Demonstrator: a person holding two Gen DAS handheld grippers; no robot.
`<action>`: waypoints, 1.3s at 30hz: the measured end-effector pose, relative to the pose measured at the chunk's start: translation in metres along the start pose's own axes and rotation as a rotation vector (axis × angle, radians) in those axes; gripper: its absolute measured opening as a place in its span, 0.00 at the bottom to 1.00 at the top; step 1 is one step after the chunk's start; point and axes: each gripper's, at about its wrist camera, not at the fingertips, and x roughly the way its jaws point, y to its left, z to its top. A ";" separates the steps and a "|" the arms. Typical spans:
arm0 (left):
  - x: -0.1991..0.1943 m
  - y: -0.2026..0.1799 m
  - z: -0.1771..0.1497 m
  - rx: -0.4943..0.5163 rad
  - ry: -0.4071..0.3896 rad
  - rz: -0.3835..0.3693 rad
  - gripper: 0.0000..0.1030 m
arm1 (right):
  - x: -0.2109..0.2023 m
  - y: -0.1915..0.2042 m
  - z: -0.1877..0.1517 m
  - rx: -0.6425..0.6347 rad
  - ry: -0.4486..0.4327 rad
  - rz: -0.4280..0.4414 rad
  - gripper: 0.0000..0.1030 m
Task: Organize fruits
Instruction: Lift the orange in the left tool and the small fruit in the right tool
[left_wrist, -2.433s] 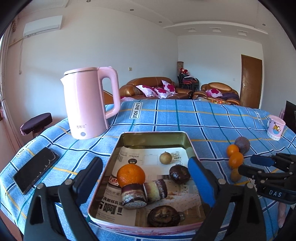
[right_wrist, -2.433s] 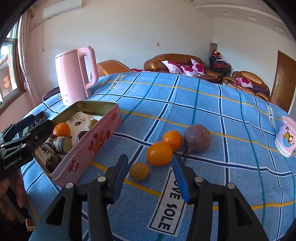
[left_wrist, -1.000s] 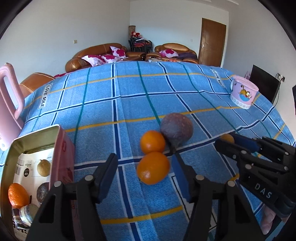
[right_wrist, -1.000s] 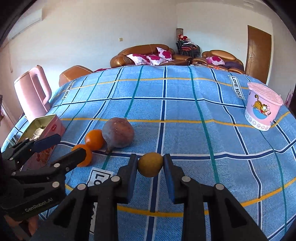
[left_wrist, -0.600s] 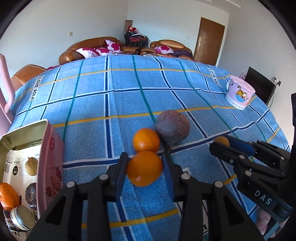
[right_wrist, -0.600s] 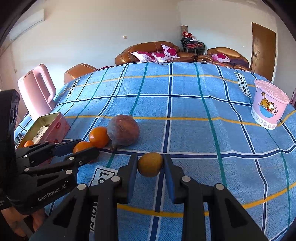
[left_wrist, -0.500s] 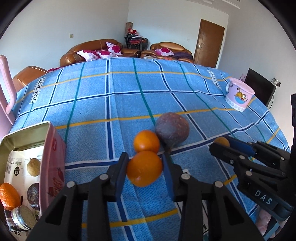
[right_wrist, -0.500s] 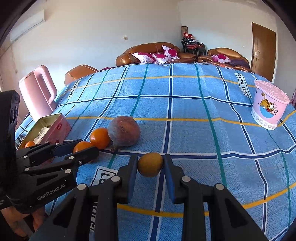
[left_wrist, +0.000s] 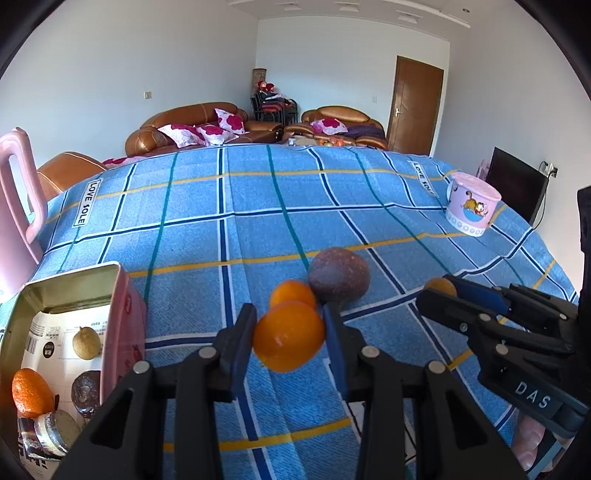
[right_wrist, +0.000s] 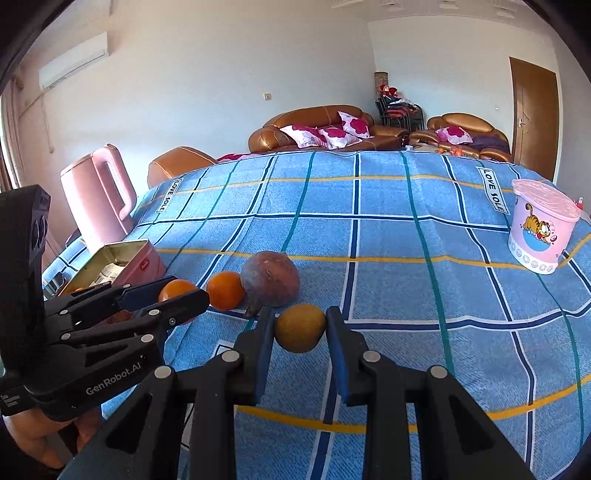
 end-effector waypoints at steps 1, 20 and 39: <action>-0.001 0.000 0.000 0.001 -0.006 0.001 0.38 | -0.001 0.000 0.000 0.000 -0.004 0.003 0.29; -0.022 -0.003 -0.002 0.008 -0.113 0.033 0.38 | -0.014 0.000 -0.002 -0.005 -0.077 0.025 0.29; -0.035 -0.007 -0.005 0.027 -0.189 0.055 0.38 | -0.027 0.001 -0.004 -0.021 -0.140 0.028 0.29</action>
